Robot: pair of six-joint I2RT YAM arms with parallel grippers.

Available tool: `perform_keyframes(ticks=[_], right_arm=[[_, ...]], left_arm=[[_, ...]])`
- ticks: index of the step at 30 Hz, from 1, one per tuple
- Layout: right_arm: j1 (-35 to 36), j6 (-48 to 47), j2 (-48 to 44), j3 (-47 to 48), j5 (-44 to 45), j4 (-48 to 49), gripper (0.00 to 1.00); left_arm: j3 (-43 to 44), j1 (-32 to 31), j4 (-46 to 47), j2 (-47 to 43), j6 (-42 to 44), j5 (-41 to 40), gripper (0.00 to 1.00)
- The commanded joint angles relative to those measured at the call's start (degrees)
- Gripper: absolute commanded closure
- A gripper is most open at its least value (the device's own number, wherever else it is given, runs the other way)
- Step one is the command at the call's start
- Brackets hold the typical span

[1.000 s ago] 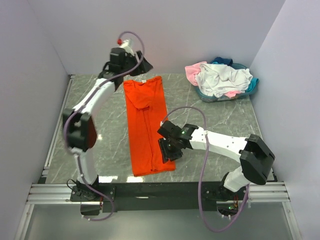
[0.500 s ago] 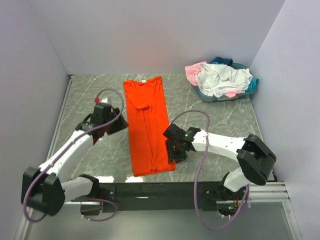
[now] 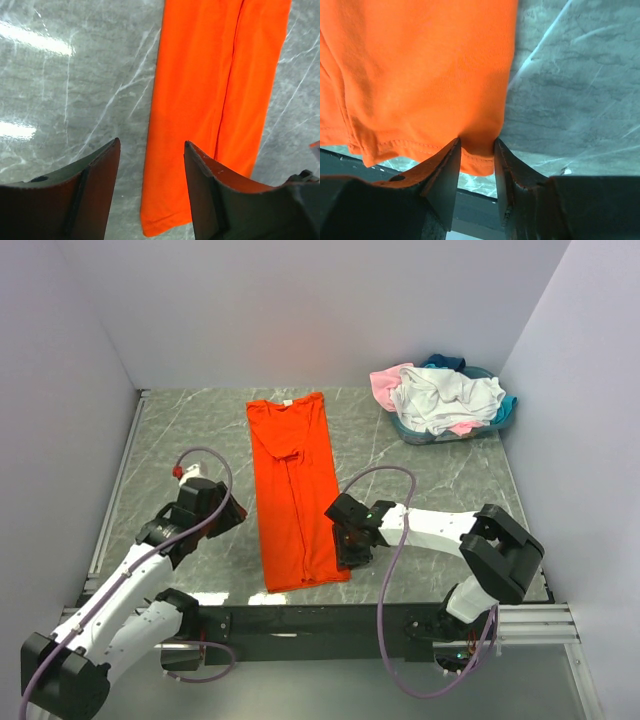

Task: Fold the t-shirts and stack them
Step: Fold the tshirt

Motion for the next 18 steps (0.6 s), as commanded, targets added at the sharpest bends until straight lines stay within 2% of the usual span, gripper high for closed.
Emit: perform_keyframes(ticks=[1,5,11,18], right_arm=[[0.1,0.9,2.1,-1.8,4.7,3.6,0.60],[0.8,2.0,2.3,-3.7,6.4,4.1,0.62],[2.1,4.2,0.3,-7.2,7.8,5.0,0.62],[5.1,7.6,-0.7,-8.1,11.1,3.3,0.62]], left_arm=[[-1.9,-2.1,2.2,-0.4,-1.4,-2.0,0.41],[-4.9,-7.0,3.6,-0.2,-4.3,-3.2,0.42],[-9.5,-19.2,5.8,-1.3,-12.9,-5.9,0.47],[-15.1,-24.2,11.1,-0.6,-17.5,-5.8,0.49]])
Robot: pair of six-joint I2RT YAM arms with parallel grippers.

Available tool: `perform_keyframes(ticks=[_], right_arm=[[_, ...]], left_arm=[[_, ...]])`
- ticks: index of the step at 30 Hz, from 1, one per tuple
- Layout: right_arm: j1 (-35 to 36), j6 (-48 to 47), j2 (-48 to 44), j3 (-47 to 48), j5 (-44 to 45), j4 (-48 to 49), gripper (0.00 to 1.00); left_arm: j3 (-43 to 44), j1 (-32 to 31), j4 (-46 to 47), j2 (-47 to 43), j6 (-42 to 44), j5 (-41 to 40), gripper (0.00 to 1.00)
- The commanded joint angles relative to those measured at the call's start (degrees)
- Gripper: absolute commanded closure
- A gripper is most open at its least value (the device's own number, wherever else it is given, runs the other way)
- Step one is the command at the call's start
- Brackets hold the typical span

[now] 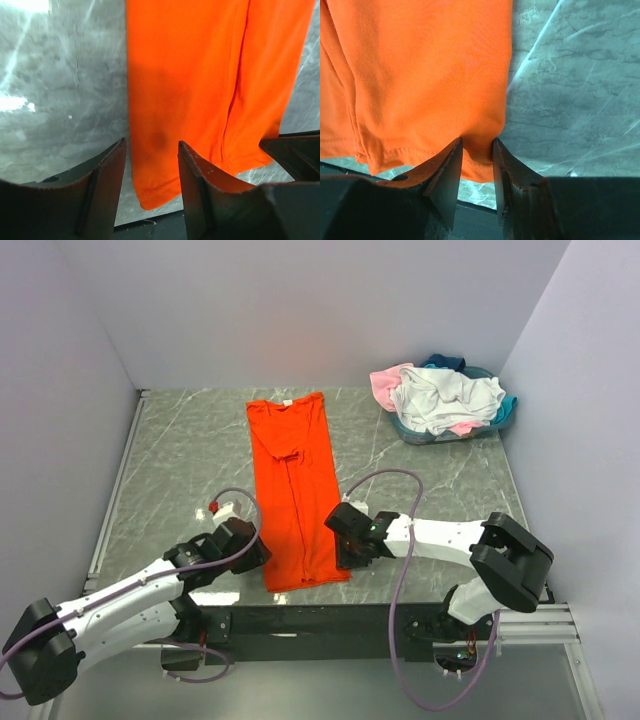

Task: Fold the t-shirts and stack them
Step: Fold the tshirt

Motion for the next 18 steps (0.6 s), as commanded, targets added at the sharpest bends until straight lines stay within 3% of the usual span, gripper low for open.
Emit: perform_keyframes(ticks=[1,12,18], right_arm=[[1.8,2.8,2.7,-4.0,5.3,-1.8,0.62],[2.6,4.7,-0.5,-6.4,7.7,-2.2,0.62],[3.1,7.2,-2.7,-7.6,9.0,-0.9,0.62]], left_arm=[[-1.8,-1.2,4.4,-0.8,-4.0,-1.6,0.49],[-8.3,-1.9,9.3,-2.3,-6.4,1.3,0.59],[-8.2,-2.5,4.6,-5.1,-5.3,-1.7,0.64]])
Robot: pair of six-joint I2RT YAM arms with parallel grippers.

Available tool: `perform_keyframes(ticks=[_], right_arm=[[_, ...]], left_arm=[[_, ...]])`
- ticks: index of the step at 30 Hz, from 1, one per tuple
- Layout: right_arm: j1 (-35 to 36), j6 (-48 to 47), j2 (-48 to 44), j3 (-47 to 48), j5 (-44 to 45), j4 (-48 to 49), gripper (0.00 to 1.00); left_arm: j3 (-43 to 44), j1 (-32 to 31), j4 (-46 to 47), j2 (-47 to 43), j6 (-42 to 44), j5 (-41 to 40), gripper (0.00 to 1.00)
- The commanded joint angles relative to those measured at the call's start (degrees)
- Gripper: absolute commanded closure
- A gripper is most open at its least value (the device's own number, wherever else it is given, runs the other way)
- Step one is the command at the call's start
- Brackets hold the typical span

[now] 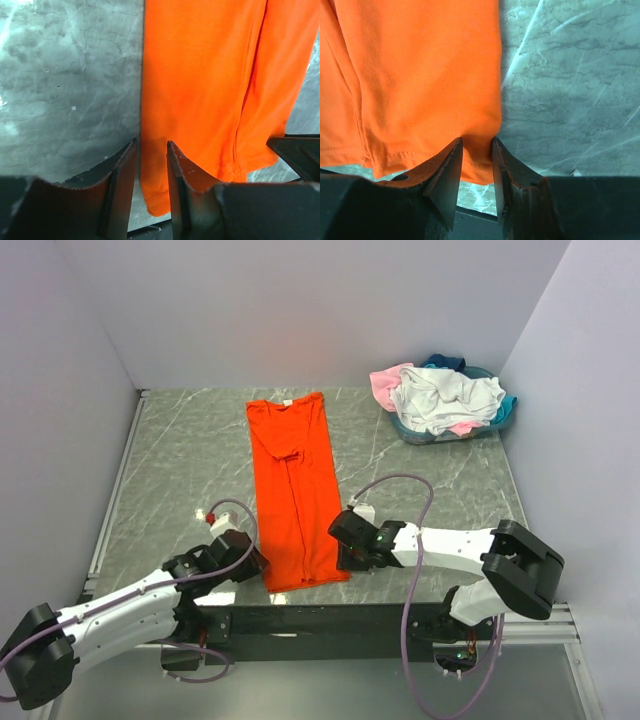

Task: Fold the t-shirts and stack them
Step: Fold the tshirt

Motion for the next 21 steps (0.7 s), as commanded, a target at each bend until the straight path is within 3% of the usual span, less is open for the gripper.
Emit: perform_keyframes(ticks=[1,21], right_arm=[[0.8,1.4,1.3,-3.3,3.8,-4.6,0.62],[5.4,4.8,-0.1,-3.8,7.0,-7.3,0.62]], left_arm=[[-0.3,-0.4,-1.5,-2.4,0.2,-1.4,0.63],[-5.3,-0.7,-5.6,-12.4,-0.7,5.0,0.67]])
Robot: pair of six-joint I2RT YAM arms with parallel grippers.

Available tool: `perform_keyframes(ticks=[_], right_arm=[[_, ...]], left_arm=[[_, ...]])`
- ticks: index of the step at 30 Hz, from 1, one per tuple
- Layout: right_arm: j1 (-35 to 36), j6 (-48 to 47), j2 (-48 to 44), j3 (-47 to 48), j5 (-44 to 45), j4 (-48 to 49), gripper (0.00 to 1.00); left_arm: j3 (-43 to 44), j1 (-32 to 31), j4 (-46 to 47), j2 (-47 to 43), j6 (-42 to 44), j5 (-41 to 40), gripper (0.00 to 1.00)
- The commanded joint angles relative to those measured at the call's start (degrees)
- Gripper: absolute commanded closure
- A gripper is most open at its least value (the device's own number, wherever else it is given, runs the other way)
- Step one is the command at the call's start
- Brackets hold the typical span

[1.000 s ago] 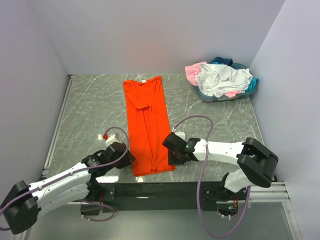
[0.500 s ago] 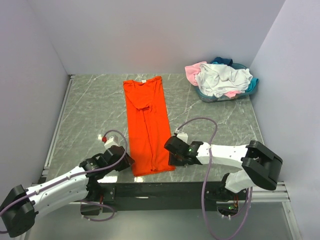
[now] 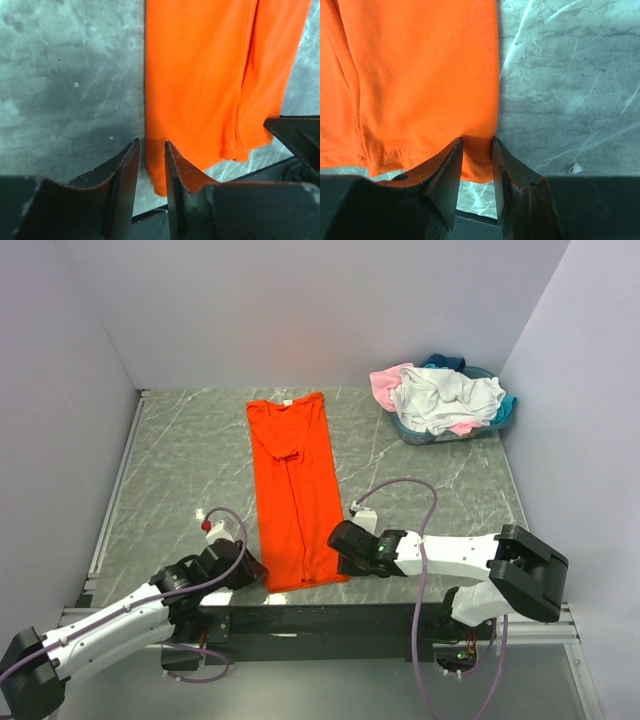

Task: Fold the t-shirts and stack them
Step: Fold the tshirt

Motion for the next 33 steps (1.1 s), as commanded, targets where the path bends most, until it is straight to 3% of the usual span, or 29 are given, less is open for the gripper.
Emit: perform_keyframes(ticks=[1,7,19,27,33], right_arm=[[1.2,1.0,2.4,-1.5,1.2,-8.4,0.62],[2.7,2.5,2.3,-1.7,1.6,-9.2,0.62],[4.3,4.0,1.6,-1.6,1.9,-10.5,0.62],[4.9,3.9,2.1,-0.8,2.2,-11.1,0.62],[5.1,4.0,1.9,-0.7,2.2,-11.3,0.69]], left_arm=[[-1.4,-0.3,0.4,-1.0,-0.6,3.0,0.67],[-3.1,-0.5,2.1,-0.5,-1.4,6.3,0.68],[-3.1,-1.1,-3.7,-3.8,-1.8,7.1,0.70],[-4.4,-1.4,-0.8,-1.1,-1.5,8.9,0.71],[-5.1,-1.9,1.7,-0.1,-1.5,9.6,0.82]])
